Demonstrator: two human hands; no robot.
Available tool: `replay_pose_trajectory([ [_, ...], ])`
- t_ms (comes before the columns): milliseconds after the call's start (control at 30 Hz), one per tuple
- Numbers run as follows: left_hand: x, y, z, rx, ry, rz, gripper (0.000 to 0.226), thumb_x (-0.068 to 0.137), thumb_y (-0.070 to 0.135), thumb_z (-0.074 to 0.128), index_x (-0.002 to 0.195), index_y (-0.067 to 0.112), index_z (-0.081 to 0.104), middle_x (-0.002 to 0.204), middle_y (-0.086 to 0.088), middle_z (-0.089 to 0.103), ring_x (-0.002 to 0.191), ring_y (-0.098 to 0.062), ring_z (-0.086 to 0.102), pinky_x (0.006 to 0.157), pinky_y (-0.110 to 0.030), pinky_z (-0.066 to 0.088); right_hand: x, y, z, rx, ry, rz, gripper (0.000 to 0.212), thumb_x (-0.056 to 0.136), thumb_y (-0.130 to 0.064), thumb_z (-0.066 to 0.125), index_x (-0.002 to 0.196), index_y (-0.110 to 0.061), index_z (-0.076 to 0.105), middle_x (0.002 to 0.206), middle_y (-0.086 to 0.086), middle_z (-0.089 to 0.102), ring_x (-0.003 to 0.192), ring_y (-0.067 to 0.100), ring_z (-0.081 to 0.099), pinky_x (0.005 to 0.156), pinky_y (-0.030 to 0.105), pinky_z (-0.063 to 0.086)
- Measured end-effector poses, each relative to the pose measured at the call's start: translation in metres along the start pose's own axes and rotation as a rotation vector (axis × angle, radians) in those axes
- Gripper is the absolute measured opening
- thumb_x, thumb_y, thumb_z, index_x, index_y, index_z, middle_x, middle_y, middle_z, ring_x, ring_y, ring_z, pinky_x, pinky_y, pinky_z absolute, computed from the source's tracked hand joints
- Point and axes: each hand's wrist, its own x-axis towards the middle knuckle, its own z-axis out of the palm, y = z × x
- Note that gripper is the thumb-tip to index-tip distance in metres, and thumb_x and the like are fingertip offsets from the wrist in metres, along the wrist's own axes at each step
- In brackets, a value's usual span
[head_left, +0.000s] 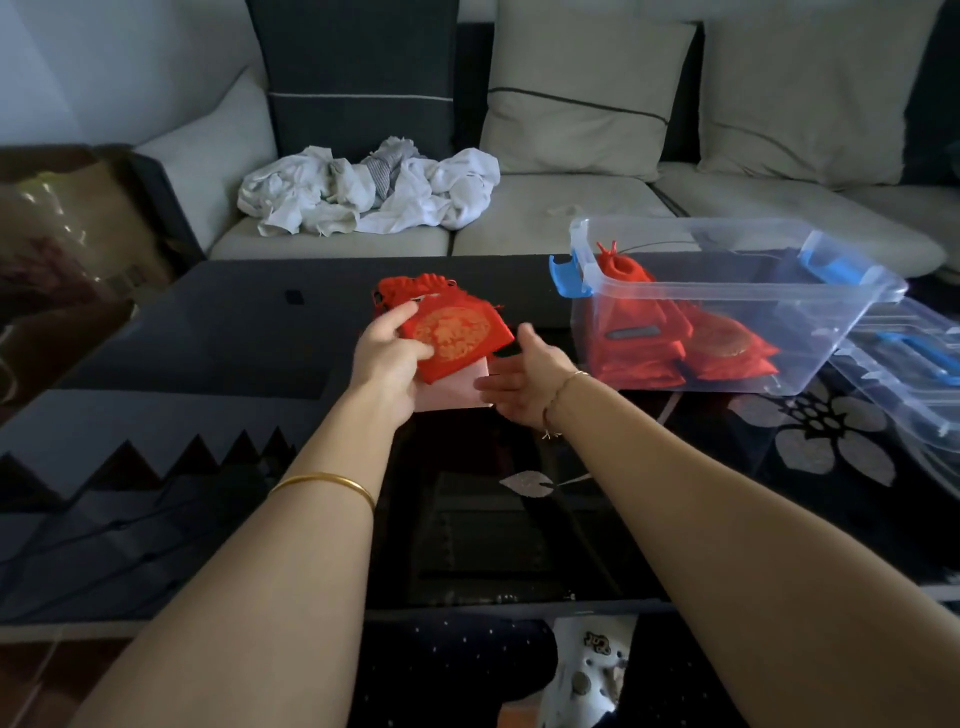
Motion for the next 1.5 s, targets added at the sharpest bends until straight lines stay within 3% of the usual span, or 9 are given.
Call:
replay_pose_trajectory([
  [133, -0.019, 0.003, 0.007, 0.183, -0.315, -0.061, 0.056, 0.083, -0.019, 0.042, 0.11, 0.024, 0.063, 0.125, -0.005, 0.058, 0.104, -0.023, 0.059, 0.072, -0.041, 0.057, -0.011, -0.008, -0.024, 0.393, -0.191, -0.031, 0.06, 0.094, -0.051, 0.038, 0.128, -0.002, 0.051, 0.126, 0.02, 0.058, 0.114, 0.032, 0.057, 0.087, 0.044, 0.048],
  [300, -0.031, 0.002, 0.024, 0.108, -0.411, -0.14, 0.039, 0.083, -0.012, 0.045, 0.106, 0.018, 0.056, 0.098, -0.005, 0.064, 0.082, -0.016, 0.061, 0.071, -0.027, 0.049, -0.038, -0.006, -0.061, 0.142, -0.081, -0.221, 0.032, 0.086, 0.006, 0.053, 0.116, -0.002, 0.057, 0.112, 0.019, 0.063, 0.1, 0.033, 0.062, 0.084, 0.049, 0.052],
  [433, -0.031, 0.001, 0.037, 0.081, -0.383, -0.08, 0.046, 0.088, 0.001, 0.059, 0.126, 0.025, 0.05, 0.107, -0.004, 0.066, 0.092, -0.017, 0.066, 0.074, -0.027, 0.052, -0.057, 0.001, -0.084, -0.065, -0.112, -0.249, 0.023, 0.085, 0.006, 0.057, 0.101, -0.009, 0.061, 0.099, 0.008, 0.065, 0.091, 0.022, 0.063, 0.084, 0.039, 0.052],
  [667, -0.041, 0.001, 0.06, 0.269, -0.378, 0.126, 0.023, 0.089, -0.003, 0.055, 0.107, 0.01, 0.064, 0.091, -0.003, 0.068, 0.083, -0.013, 0.066, 0.071, -0.022, 0.052, -0.076, -0.007, -0.095, 0.058, 0.006, -0.383, 0.024, 0.081, 0.01, 0.049, 0.079, -0.012, 0.058, 0.077, 0.006, 0.058, 0.076, 0.018, 0.056, 0.069, 0.032, 0.049],
  [933, -0.038, 0.001, 0.061, 0.289, -0.308, 0.154, 0.025, 0.088, -0.003, 0.056, 0.11, 0.006, 0.064, 0.094, -0.006, 0.069, 0.087, -0.017, 0.067, 0.074, -0.026, 0.053, -0.073, -0.013, -0.104, 0.176, 0.153, -0.489, 0.026, 0.095, -0.03, 0.05, 0.091, -0.009, 0.064, 0.079, 0.006, 0.065, 0.073, 0.018, 0.063, 0.073, 0.034, 0.054],
  [1067, -0.039, 0.003, 0.06, 0.299, -0.296, 0.154, 0.025, 0.088, -0.002, 0.056, 0.109, 0.008, 0.066, 0.094, -0.004, 0.069, 0.088, -0.017, 0.067, 0.075, -0.027, 0.054, -0.071, -0.01, -0.106, -0.077, 0.343, -0.648, 0.022, 0.095, -0.018, 0.051, 0.088, -0.003, 0.066, 0.074, 0.005, 0.069, 0.063, 0.015, 0.066, 0.061, 0.025, 0.057],
  [1167, -0.037, 0.004, 0.056, 0.394, -0.244, 0.206, 0.025, 0.091, -0.002, 0.05, 0.104, 0.012, 0.067, 0.095, -0.002, 0.069, 0.088, -0.015, 0.067, 0.075, -0.028, 0.056, -0.065, -0.007, -0.116, -0.437, 0.502, -0.78, 0.024, 0.092, -0.022, 0.054, 0.079, -0.009, 0.069, 0.07, 0.006, 0.069, 0.066, 0.024, 0.067, 0.068, 0.037, 0.058],
  [1333, -0.032, 0.006, 0.047, 0.717, -0.156, 0.446, 0.023, 0.095, 0.001, 0.045, 0.107, 0.006, 0.065, 0.092, -0.006, 0.066, 0.074, -0.007, 0.061, 0.051, -0.007, 0.047, -0.072, -0.012, -0.124, -0.962, 0.673, -0.801, 0.04, 0.092, -0.042, 0.049, 0.065, -0.015, 0.059, 0.068, 0.003, 0.063, 0.07, 0.024, 0.059, 0.067, 0.037, 0.05],
  [1500, -0.03, 0.009, 0.038, 0.895, -0.054, 0.569, 0.016, 0.093, 0.008, 0.053, 0.092, 0.007, 0.069, 0.082, -0.003, 0.068, 0.067, -0.006, 0.06, 0.062, -0.013, 0.044, -0.077, -0.013, -0.122, -0.567, 0.537, -0.708, 0.042, 0.095, -0.031, 0.047, 0.057, -0.014, 0.047, 0.057, 0.002, 0.049, 0.057, 0.017, 0.046, 0.061, 0.034, 0.042],
])
